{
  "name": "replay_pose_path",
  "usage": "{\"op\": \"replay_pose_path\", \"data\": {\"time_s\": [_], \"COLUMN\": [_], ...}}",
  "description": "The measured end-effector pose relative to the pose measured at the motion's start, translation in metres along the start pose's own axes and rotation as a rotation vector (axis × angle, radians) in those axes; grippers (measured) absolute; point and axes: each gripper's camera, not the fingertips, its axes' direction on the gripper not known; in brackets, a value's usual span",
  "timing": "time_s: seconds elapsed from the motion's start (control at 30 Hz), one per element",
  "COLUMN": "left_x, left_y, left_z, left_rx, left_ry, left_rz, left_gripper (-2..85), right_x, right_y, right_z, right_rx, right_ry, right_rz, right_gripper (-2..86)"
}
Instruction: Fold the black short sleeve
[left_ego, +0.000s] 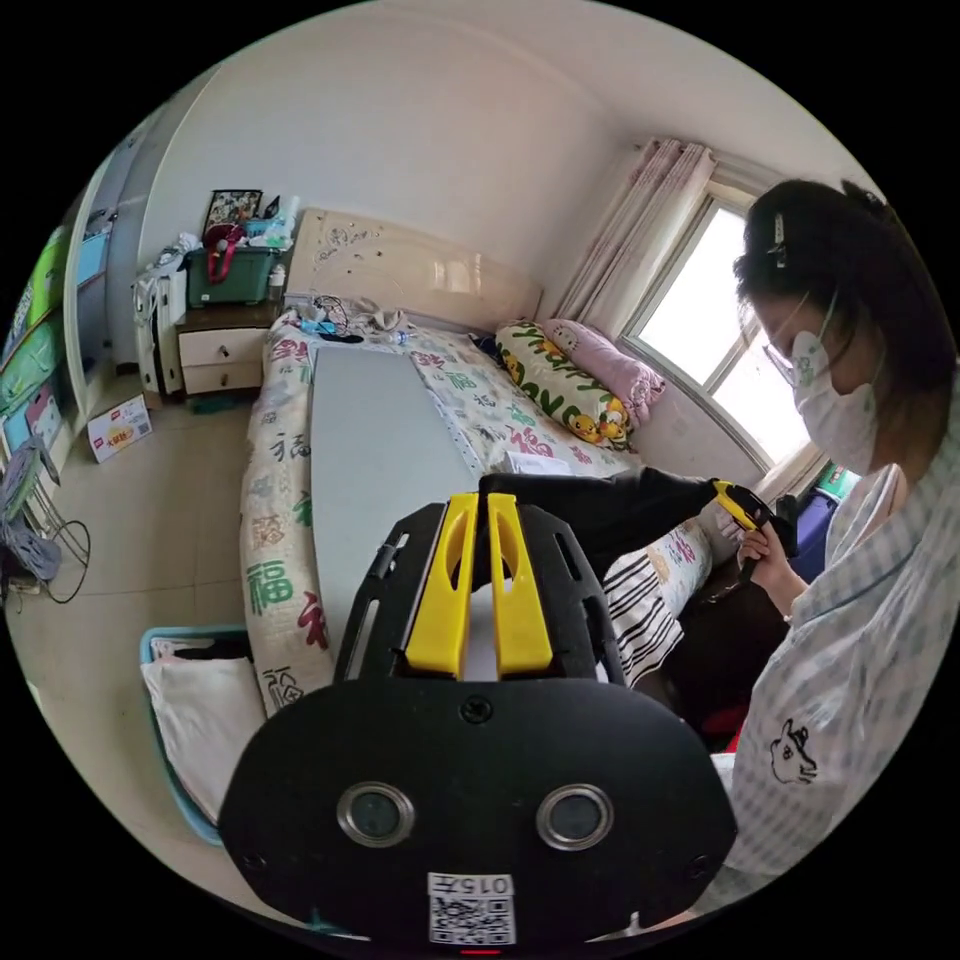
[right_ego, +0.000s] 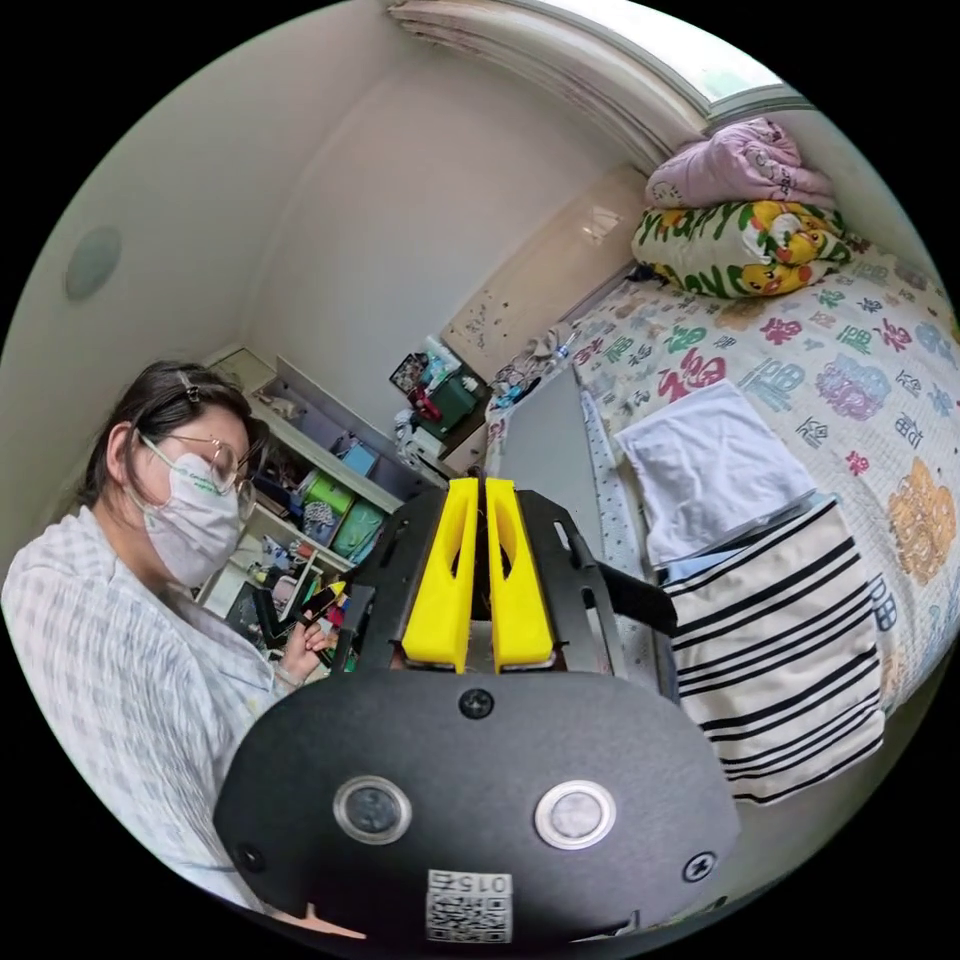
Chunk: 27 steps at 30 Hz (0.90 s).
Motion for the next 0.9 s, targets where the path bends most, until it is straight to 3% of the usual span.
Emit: {"op": "replay_pose_path", "data": {"time_s": [0.23,0.37,0.57,0.67,0.73,0.9], "left_x": [-0.035,-0.06,-0.145,-0.184,-0.207,-0.199], "left_y": [0.051,0.06,0.092,0.128,0.151,0.148], "left_z": [-0.101,-0.103,0.013,0.108,0.167,0.179], "left_rx": [0.017,-0.003,-0.163,-0.25,-0.343,-0.3], "left_ry": [0.069,0.094,0.101,-0.037,-0.167,-0.087], "left_rz": [-0.067,-0.129,-0.246,-0.263,-0.284,-0.281], "left_gripper": [-0.2,-0.2,0.2,0.9,2.0,4.7], "right_x": [-0.041,-0.04,0.028,0.087,0.112,0.086], "right_y": [-0.008,-0.027,-0.042,-0.038,-0.042,-0.057], "right_z": [0.001,0.026,0.155,0.252,0.314,0.337], "right_rx": [-0.103,-0.164,-0.362,-0.392,-0.443,-0.471], "right_ry": [-0.072,-0.06,0.225,0.29,0.443,0.485], "right_rz": [-0.013,0.009,0.034,0.11,0.061,-0.148], "right_gripper": [0.2,0.3,0.9,2.6,4.7,5.0]}}
